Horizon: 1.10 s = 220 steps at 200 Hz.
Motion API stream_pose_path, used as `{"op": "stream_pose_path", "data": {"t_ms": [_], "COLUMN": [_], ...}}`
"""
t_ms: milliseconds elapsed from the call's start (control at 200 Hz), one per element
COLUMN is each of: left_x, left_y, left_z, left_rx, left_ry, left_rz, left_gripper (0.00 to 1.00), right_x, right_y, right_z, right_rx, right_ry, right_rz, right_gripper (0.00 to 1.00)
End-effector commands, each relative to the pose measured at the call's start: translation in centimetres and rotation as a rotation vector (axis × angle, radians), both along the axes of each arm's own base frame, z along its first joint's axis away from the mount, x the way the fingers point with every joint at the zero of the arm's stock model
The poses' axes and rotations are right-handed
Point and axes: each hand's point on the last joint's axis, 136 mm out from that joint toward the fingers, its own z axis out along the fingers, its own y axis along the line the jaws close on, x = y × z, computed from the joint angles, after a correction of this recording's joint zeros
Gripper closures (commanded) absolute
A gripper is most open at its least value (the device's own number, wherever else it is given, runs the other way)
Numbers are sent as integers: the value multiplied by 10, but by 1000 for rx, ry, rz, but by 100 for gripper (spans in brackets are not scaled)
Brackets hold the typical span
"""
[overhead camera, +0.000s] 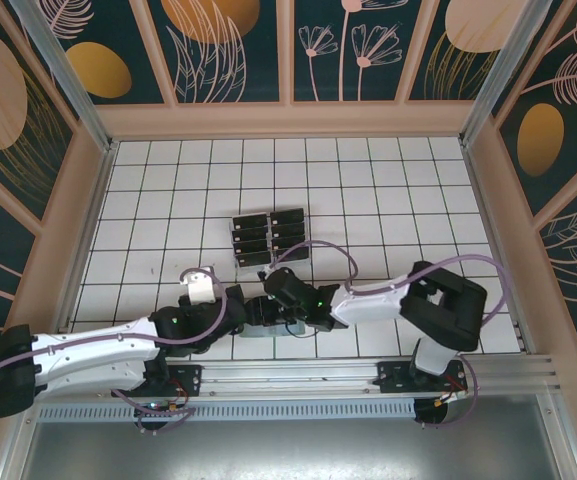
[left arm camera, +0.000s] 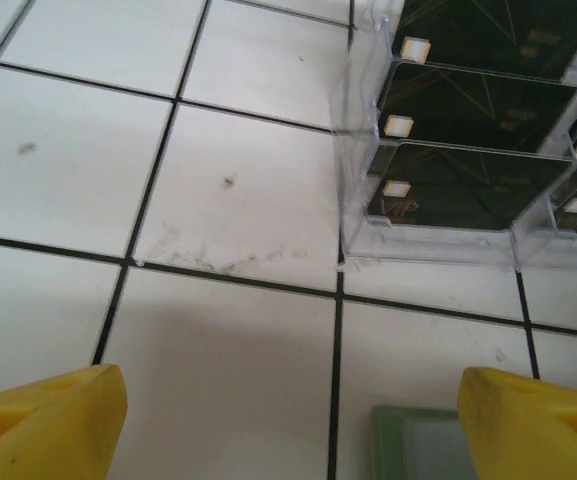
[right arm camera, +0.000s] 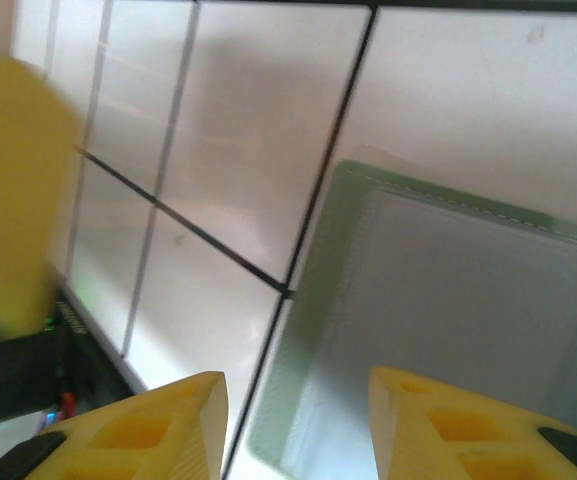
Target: Put the credit cards into the card holder
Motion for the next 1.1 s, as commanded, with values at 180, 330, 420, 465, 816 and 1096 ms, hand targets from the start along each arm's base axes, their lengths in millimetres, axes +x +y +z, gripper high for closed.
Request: {"op": "stream_pose_path", "data": {"t_ms": [180,330,420,465,816,1096], "left_x": [6,25,46,59,162,190], "left_y": [-18,-31,-32,-29,-20,-41], "left_z": [1,14,24,30,64,58], "left_rx": [23,29,0,-5,-180,-264], "left_ry": [1,-3,-15,-29,-66,-66], "left_rz": [-50,-62,-59,-47,-73,-150], "left_gripper": [7,1,1,1,1,1], "right_x": [33,59,75,82,124,125], "right_y": [-69,-125,-152,-162,-174,-169], "right_z": [45,51,55,57,46,33], "right_rx": [40,43,26,8,-132,-125], "right_ry": [-121,-158,-183,-198,-251,-227], "right_rz": [-191,-359,-429,-447,-456,-452], "right_gripper": [58,58,56,54,47,47]}}
